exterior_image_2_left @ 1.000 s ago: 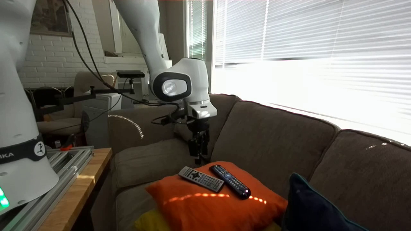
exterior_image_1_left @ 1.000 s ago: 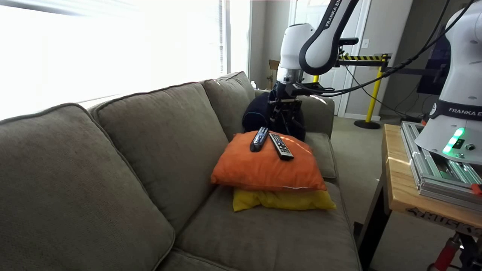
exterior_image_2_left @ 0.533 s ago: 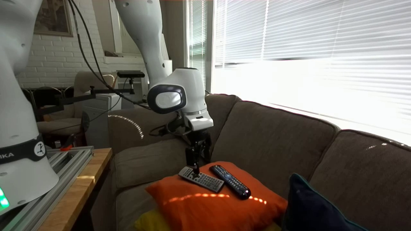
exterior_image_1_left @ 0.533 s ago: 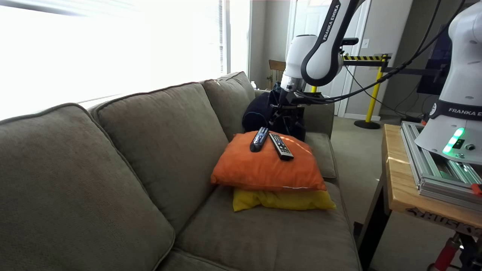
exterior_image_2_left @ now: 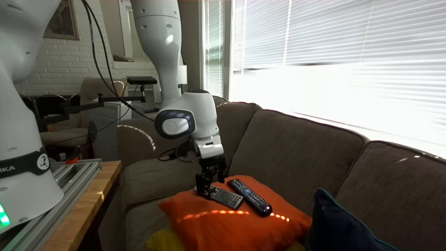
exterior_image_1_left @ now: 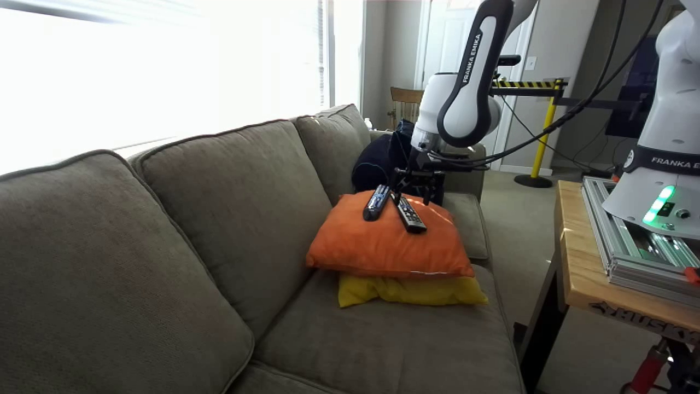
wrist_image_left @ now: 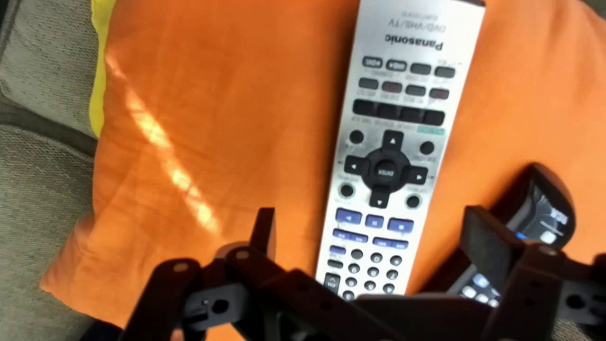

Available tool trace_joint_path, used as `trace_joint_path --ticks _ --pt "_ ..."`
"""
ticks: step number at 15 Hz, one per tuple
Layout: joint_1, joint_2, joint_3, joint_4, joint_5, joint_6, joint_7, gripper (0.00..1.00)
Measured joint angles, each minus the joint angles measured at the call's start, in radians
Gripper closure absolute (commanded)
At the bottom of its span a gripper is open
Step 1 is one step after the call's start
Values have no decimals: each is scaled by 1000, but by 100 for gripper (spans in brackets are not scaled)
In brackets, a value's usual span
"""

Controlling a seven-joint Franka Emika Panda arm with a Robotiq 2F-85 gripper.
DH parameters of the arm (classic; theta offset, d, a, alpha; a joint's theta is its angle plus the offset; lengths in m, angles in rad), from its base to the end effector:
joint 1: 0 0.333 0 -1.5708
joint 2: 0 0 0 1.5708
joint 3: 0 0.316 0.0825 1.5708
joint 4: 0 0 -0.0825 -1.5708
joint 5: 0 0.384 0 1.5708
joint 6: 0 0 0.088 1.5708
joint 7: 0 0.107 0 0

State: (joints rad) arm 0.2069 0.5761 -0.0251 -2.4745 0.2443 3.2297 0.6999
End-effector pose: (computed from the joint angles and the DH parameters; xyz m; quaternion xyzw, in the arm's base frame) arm 0.4582 0.0589 0.0887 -0.9253 0.3685 -0.0838 0.0325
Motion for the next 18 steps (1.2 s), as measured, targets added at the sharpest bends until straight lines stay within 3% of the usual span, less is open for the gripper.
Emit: trace_joint_path --ticks 2,3,5,9,18 --pt "-1 28 10 7 7 26 0 0" --pt "-1 40 13 10 10 37 0 25" --pt "-1 61 15 19 13 50 0 34" --pt "-1 91 19 41 28 67 0 64" --pt "25 84 5 59 73 61 0 66"
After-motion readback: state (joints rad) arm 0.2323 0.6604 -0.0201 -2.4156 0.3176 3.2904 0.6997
